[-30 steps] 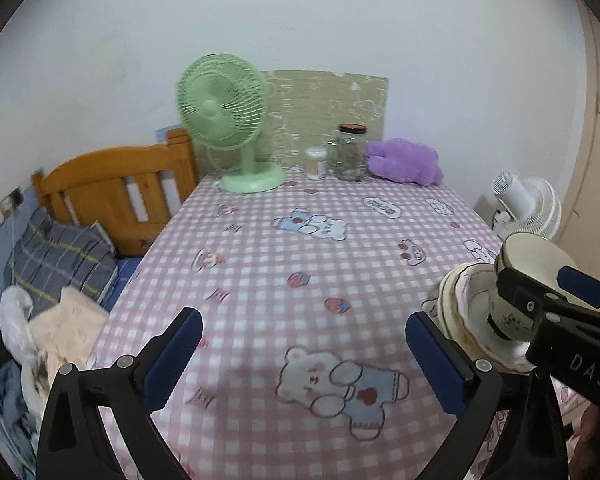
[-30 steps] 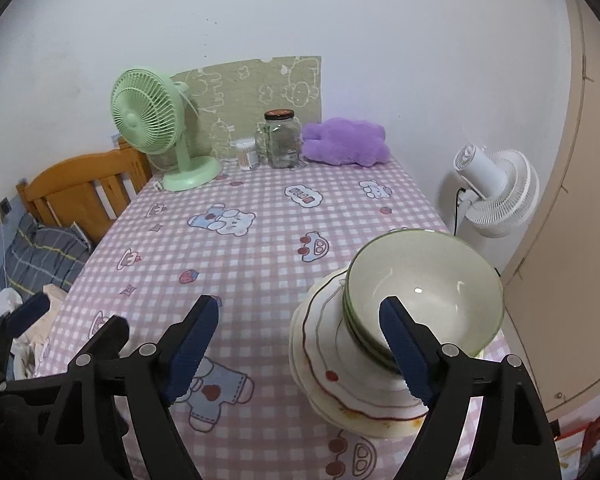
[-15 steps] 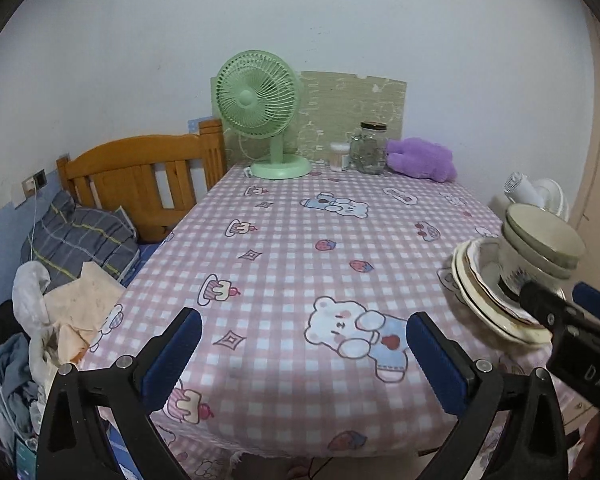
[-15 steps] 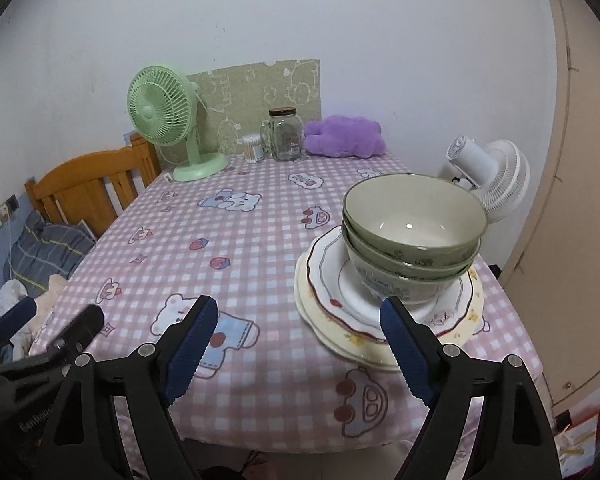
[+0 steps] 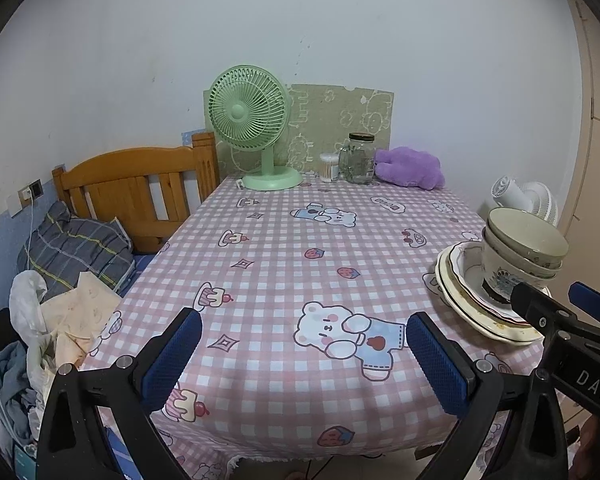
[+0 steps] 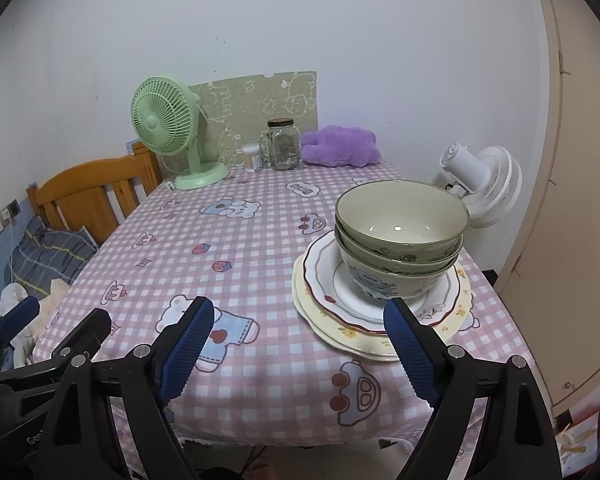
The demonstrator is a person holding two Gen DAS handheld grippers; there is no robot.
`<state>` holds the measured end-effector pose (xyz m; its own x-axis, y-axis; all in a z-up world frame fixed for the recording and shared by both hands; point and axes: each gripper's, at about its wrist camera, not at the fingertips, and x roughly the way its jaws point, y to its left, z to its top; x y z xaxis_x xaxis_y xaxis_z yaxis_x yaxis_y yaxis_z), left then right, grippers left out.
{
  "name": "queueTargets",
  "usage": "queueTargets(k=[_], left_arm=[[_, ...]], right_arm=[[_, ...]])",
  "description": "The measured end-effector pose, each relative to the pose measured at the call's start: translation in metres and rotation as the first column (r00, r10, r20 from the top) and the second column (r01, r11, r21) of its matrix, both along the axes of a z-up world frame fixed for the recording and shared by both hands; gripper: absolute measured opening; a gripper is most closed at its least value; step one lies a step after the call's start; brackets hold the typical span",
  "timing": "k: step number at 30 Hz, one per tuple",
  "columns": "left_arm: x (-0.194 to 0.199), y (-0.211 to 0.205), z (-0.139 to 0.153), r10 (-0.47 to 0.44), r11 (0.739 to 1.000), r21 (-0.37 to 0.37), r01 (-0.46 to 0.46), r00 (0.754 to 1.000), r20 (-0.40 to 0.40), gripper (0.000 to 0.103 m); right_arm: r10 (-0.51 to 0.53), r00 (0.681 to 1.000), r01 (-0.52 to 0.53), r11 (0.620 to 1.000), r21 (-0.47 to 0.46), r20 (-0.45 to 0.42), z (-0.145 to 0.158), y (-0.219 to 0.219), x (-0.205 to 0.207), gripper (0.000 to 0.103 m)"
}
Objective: Organize plates and bowls
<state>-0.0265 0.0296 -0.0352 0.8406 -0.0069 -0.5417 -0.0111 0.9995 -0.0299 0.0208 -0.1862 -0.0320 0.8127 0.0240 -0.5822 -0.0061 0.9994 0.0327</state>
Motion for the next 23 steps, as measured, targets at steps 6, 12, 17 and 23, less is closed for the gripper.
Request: queueTargets(k=[6, 12, 17, 23], left_arm=[[-0.0028, 0.0000, 0.0017, 0.002, 1.000, -0.001, -0.002, 1.000, 0.003, 0.103], [-0.0038, 0.0008, 0.0027, 0.011, 1.000, -0.007, -0.011, 1.000, 0.001, 0.103], [-0.0049, 0.0012, 0.0027, 0.013, 1.000, -0.009, -0.013, 1.000, -0.002, 0.103], [-0.0073, 0.0009, 0.0033, 0.004, 1.000, -0.007, -0.004, 1.000, 0.008, 0.103]], right_arm=[[-0.001, 1.000, 0.001, 1.000, 0.000, -0.011, -0.0007, -0.0021, -0.0002, 0.089], [0.008, 1.000, -0.008, 1.000, -0.005, -0.012, -0.0004, -0.0011, -0.0008, 0.089], [0.012, 1.000, -0.012, 1.000, -0.007, -0.013, -0.0007, 0.0001, -0.0018, 0.089], [0.008, 1.000, -0.009, 1.000, -0.008, -0.011, -0.0003, 0.0001, -0.0035, 0.089]])
